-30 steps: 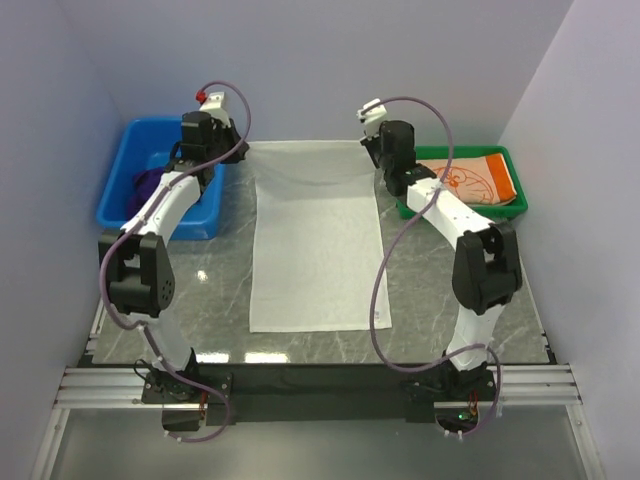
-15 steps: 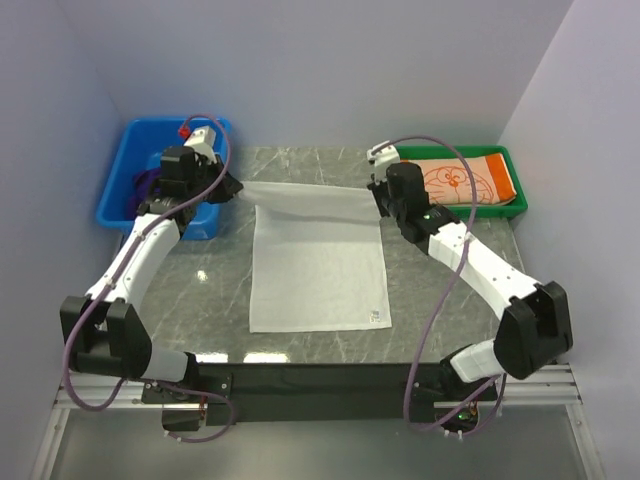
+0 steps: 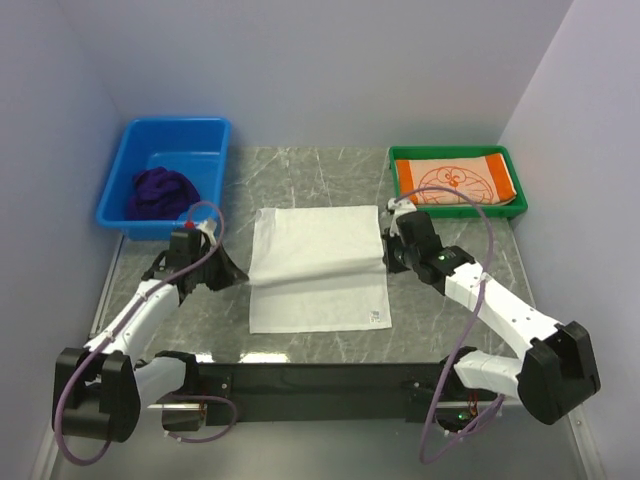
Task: Fold and stack the towels
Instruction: Fold the towel
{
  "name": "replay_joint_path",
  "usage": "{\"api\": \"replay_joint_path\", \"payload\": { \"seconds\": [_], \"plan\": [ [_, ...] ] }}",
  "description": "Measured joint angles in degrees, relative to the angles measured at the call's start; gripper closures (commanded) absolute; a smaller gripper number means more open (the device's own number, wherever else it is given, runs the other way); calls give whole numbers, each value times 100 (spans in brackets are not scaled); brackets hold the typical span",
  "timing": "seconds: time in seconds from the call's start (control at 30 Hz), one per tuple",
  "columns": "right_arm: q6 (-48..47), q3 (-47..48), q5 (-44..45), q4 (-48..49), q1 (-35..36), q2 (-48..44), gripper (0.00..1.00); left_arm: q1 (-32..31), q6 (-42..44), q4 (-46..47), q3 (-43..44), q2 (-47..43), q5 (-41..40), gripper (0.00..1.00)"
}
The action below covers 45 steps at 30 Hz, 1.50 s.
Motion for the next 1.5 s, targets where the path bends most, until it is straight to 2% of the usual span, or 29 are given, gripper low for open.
{"api": "replay_joint_path", "payload": {
  "seconds": [0.13, 0.27, 0.53, 0.77, 0.9, 1.07, 1.23, 1.37, 1.5],
  "plan": [
    [450, -328, -522, -63, -195, 481, 100, 0, -326, 98, -592, -55, 24, 99],
    [780, -326, -916, -28, -472, 1248, 100, -7, -557, 293, -643, 105, -63, 99],
    [1156, -208, -1556, 247, -898, 2138, 100, -11, -962, 911, -667, 1167, -243, 99],
    [1285, 461, -1600, 262, -1115, 2787, 100, 0, -1067, 988, 343, 2380, -420, 99],
    [1287, 861, -1530, 264, -1215, 3108, 100, 4, -1154, 839, 807, 2791, -457, 99],
    [1231, 979, -1510, 254, -1224, 3027, 100, 2, -1165, 455, 979, 2765, -553, 99],
    [1099, 1117, -1445, 133, -1222, 2610, 100, -7, -1038, 199, 1121, 2286, -605, 99],
    [1036, 1182, -1325, 129, -1222, 2186, 100, -9, -870, 332, 1220, 1845, -601, 99],
    [1003, 1174, -1274, 131, -1222, 2057, 100, -26, -813, 533, 1172, 1781, -568, 99]
  ]
}}
